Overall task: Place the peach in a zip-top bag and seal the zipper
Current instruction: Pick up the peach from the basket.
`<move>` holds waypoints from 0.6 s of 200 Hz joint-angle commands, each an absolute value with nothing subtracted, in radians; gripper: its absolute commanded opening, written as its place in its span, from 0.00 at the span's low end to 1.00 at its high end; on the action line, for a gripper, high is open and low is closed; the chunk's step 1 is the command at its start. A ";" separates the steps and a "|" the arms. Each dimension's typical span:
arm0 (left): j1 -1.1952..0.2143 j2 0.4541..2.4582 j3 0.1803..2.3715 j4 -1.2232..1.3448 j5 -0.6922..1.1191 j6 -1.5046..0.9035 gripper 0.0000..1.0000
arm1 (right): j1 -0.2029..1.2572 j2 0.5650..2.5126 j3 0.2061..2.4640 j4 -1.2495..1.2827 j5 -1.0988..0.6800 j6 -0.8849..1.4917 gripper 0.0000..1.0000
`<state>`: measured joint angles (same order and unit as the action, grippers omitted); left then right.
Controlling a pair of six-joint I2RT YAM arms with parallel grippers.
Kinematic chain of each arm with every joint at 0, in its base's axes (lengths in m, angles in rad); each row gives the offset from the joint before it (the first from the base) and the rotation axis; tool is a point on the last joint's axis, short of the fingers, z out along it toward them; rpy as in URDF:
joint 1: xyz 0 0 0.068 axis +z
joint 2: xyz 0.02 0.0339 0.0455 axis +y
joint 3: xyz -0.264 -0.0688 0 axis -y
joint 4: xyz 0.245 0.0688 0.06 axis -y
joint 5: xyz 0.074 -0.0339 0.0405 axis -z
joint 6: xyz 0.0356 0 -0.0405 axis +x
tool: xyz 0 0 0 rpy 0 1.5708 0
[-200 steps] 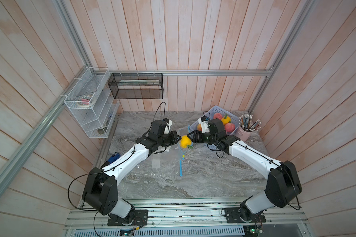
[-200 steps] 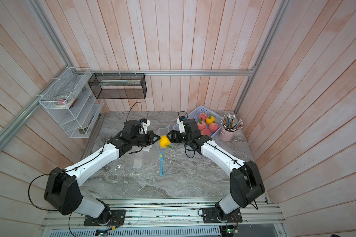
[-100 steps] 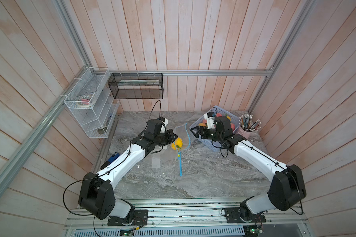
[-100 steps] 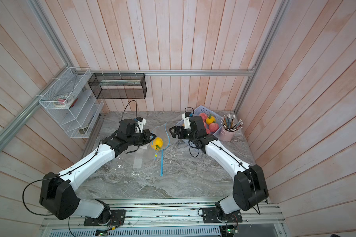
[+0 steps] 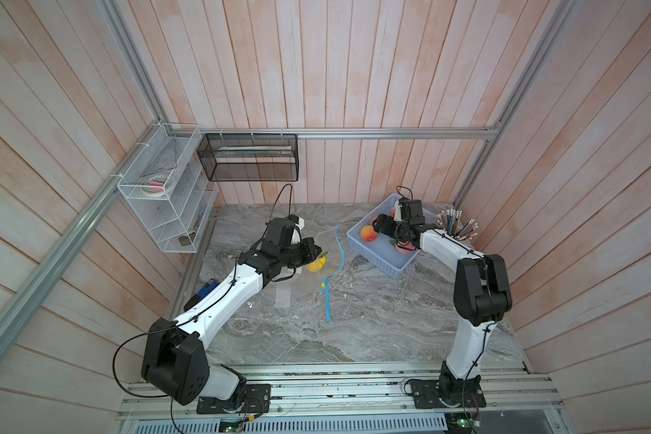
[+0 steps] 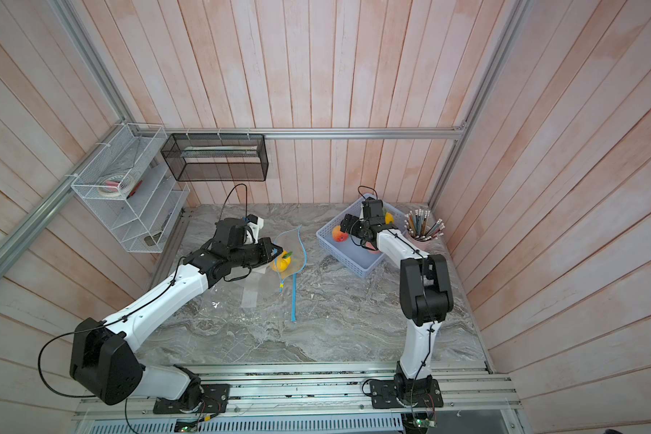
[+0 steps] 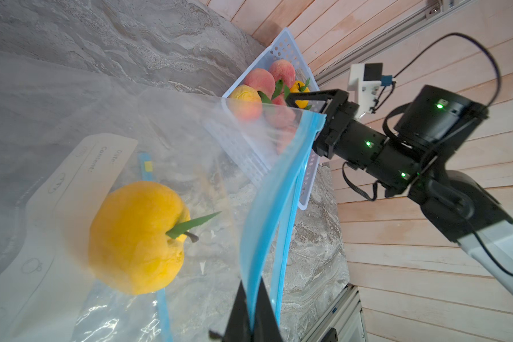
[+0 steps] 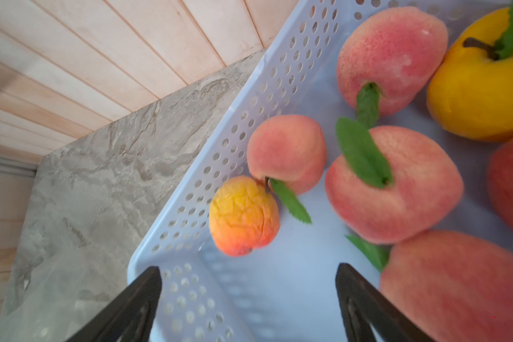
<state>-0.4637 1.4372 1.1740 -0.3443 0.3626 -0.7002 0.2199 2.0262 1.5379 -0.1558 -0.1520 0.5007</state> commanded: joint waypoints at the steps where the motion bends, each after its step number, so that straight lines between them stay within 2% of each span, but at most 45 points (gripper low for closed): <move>1: -0.459 1.433 1.154 -0.333 0.381 -0.695 0.00 | 0.219 2.118 1.659 -0.202 -0.106 0.503 0.89; 46: -0.458 1.441 1.151 -0.329 0.391 -0.695 0.00 | 0.219 2.269 1.805 -0.254 -0.098 0.497 0.87; 95: -0.459 1.444 1.144 -0.325 0.393 -0.695 0.00 | 0.221 2.311 1.820 -0.260 -0.259 0.473 0.86; 120: -0.459 1.445 1.142 -0.324 0.394 -0.696 0.00 | 0.223 2.294 1.796 -0.262 -0.317 0.450 0.88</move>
<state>-0.4637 1.4380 1.1595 -0.3439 0.3851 -0.7006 0.2199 2.2929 1.8000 -0.2462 -0.2253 0.4843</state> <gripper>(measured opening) 0.050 0.873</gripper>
